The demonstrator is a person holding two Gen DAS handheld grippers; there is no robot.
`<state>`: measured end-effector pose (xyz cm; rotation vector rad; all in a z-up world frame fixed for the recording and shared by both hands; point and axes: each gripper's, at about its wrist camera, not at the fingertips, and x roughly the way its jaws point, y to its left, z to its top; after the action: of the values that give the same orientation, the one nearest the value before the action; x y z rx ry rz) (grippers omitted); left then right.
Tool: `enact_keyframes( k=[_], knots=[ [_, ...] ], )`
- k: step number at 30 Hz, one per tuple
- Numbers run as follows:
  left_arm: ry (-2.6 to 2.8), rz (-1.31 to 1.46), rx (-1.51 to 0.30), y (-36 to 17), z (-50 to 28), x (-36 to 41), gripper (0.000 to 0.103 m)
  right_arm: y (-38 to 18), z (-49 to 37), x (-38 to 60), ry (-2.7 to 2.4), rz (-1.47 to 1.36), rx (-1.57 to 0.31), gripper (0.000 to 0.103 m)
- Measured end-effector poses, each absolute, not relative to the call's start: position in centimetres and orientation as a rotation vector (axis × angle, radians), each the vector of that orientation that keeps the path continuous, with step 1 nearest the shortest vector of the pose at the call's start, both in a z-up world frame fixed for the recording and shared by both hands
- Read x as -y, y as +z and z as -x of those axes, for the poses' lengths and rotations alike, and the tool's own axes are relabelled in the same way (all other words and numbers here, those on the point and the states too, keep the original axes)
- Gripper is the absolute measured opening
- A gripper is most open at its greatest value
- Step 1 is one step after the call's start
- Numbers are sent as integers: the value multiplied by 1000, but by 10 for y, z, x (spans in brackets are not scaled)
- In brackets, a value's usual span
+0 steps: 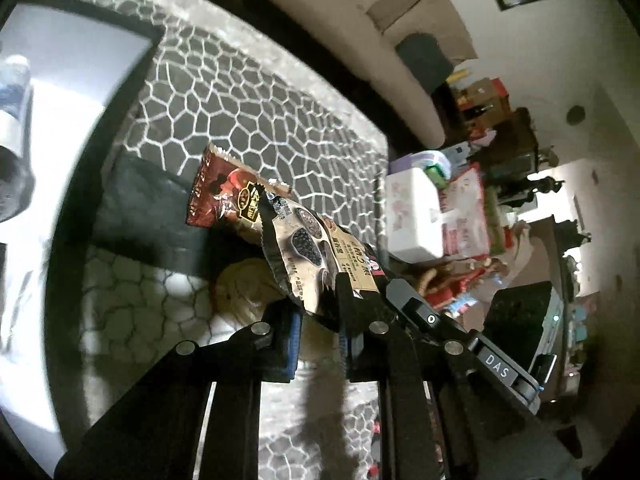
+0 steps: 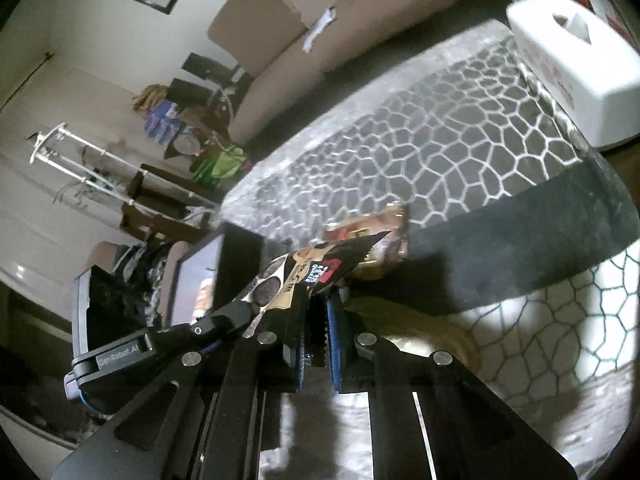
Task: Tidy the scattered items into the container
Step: 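Close the right tool on the cookie-picture packet and lift it, then carry the cookie-picture packet over the box and lower it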
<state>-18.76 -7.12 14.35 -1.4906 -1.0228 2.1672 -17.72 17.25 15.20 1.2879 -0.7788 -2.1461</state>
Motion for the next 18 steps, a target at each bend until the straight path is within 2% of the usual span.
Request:
enact_keyframes(
  k=[9, 18],
  knots=[
    [2263, 1402, 1020, 210, 127, 135, 15, 213, 131, -103, -2121, -1215, 665, 8],
    [2330, 1374, 1075, 227, 69, 221, 15, 230, 88, -10, -2052, -1214, 583, 8]
  ],
)
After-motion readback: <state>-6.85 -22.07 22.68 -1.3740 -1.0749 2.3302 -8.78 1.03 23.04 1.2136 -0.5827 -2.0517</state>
